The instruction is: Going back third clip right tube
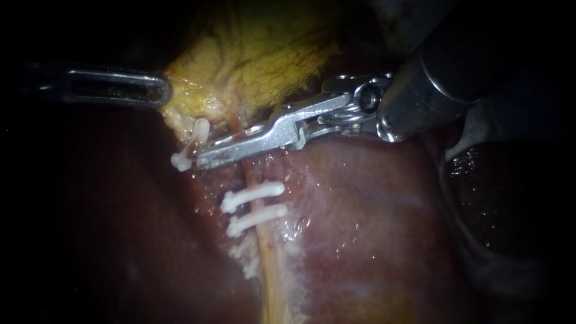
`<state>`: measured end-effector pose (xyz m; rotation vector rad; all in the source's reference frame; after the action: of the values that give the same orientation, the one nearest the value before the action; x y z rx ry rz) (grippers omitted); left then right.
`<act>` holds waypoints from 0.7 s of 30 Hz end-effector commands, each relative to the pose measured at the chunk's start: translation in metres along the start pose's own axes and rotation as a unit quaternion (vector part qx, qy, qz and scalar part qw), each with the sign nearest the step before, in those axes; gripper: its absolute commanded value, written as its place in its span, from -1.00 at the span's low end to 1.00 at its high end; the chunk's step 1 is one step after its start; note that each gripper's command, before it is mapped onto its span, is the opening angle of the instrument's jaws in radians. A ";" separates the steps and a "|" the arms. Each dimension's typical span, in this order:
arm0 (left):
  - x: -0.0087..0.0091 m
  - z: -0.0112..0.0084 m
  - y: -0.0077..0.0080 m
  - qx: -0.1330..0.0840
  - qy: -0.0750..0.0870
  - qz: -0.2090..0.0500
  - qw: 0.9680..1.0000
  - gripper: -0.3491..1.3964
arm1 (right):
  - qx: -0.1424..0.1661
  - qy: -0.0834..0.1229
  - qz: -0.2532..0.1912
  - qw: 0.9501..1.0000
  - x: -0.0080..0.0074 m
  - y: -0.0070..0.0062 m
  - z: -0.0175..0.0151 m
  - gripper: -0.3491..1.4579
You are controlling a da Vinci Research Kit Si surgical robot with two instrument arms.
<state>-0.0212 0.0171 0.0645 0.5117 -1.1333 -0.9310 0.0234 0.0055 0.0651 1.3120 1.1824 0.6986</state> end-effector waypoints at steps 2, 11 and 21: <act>0.0000 0.0000 0.0000 0.000 0.000 0.000 1.000 -1.00 | 0.000 0.001 -0.015 1.000 0.0001 0.0001 0.0000 -1.00; 0.0000 -0.0001 -0.0001 0.000 0.000 0.000 1.000 -1.00 | -0.066 -0.004 -0.124 0.990 -0.0001 0.0009 0.0001 -0.12; 0.0000 -0.0003 -0.0001 0.001 0.000 0.000 1.000 -1.00 | -0.184 -0.019 -0.265 0.946 -0.0025 -0.0015 -0.0010 0.03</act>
<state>-0.0210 0.0170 0.0643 0.5116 -1.1329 -0.9308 0.0212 0.0030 0.0644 0.6167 1.2321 0.4706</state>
